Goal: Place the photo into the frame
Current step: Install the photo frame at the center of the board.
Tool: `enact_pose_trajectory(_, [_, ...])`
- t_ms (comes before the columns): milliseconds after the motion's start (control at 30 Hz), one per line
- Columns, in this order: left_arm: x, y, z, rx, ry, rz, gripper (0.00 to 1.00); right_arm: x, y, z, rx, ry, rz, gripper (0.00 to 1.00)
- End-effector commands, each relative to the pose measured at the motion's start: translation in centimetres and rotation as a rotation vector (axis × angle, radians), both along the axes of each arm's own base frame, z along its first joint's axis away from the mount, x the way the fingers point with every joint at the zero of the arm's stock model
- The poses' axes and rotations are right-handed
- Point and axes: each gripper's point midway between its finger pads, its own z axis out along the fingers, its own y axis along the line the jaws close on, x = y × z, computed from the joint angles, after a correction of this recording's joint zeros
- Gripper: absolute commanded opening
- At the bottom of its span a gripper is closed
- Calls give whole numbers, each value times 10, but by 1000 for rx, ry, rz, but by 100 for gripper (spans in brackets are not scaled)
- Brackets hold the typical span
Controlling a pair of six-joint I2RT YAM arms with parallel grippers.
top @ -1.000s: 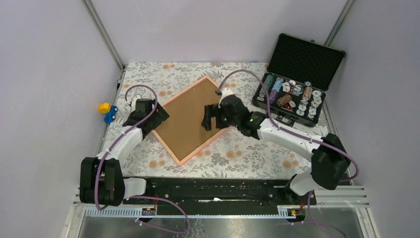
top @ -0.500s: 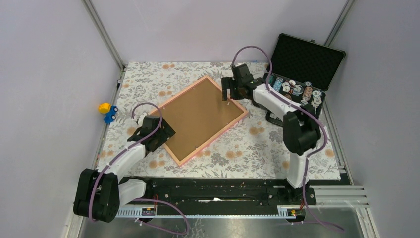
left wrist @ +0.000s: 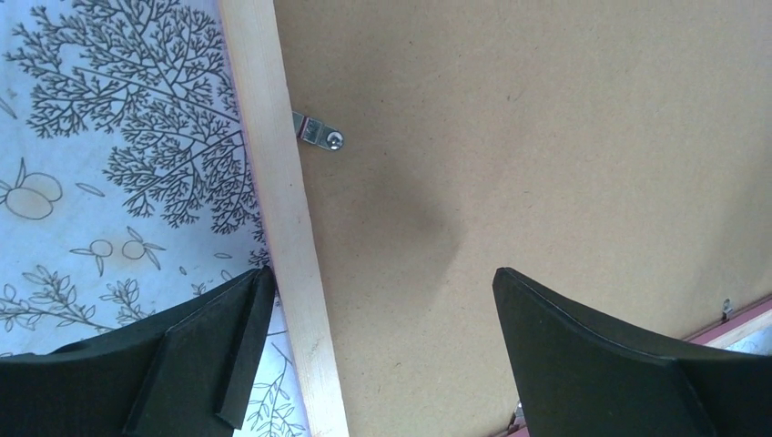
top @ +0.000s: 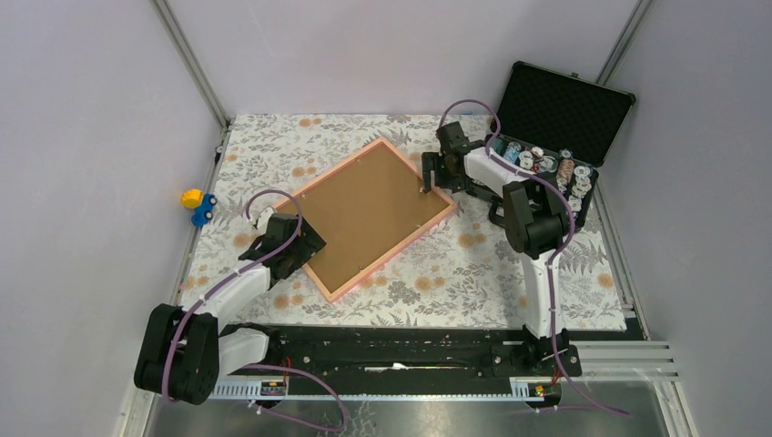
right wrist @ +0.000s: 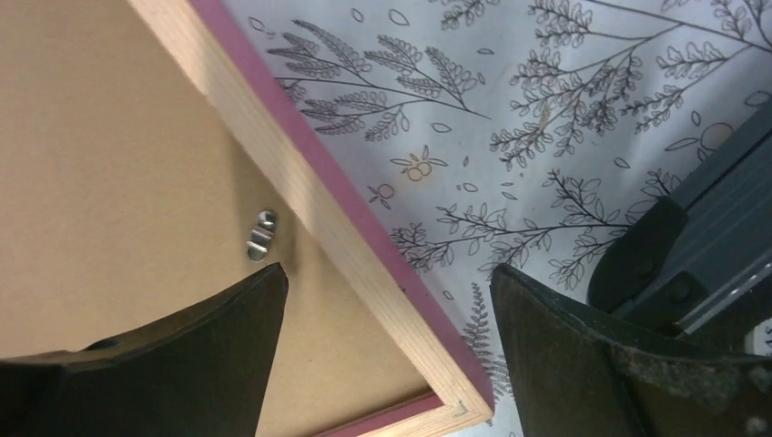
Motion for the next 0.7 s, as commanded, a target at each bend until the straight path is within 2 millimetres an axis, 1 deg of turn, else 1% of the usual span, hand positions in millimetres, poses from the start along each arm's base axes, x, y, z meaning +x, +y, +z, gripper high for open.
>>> enact_pose_trajectory(0, [5,-2,-4,-7,-1,10,98,-4,15,3,80,28,23,82])
enact_pose_trajectory(33, [6,-2,-3,-8,-7,8,98,-10,15,-2,89,42,27,71])
enact_pose_trajectory(67, [6,-2,-2,-9,-13,7,98,-13,14,-4,93,49,23,63])
enact_pose_trajectory(100, [7,-2,-1,-10,-20,6,98,-18,13,-7,92,59,17,56])
enact_pose_trajectory(133, [8,-2,0,-8,-24,6,99,-25,11,-11,94,76,11,52])
enact_pose_trajectory(233, [12,-1,5,-1,-41,10,98,-50,11,-15,142,101,4,46])
enact_pose_trajectory(300, [18,1,9,11,-56,16,99,-67,8,-15,156,110,-6,42])
enact_pose_trajectory(367, [23,1,11,17,-65,17,98,-86,5,-14,172,121,-5,39])
enact_pose_trajectory(400, [25,0,10,18,-63,15,99,-95,5,-10,188,119,4,39])
enact_pose_trajectory(467, [25,0,7,22,-46,16,98,-110,2,-11,199,131,13,41])
enact_pose_trajectory(500, [25,1,5,24,-40,18,98,-114,-1,-10,191,129,13,44])
enact_pose_trajectory(533, [24,1,5,22,-40,21,98,-115,-4,-9,179,124,9,51])
enact_pose_trajectory(600, [24,1,5,16,-47,23,98,-111,-11,-4,143,108,2,69])
enact_pose_trajectory(633, [23,2,5,14,-50,25,98,-108,-13,1,127,98,-4,76])
enact_pose_trajectory(667, [23,2,5,13,-55,29,99,-105,-15,4,115,92,-9,81])
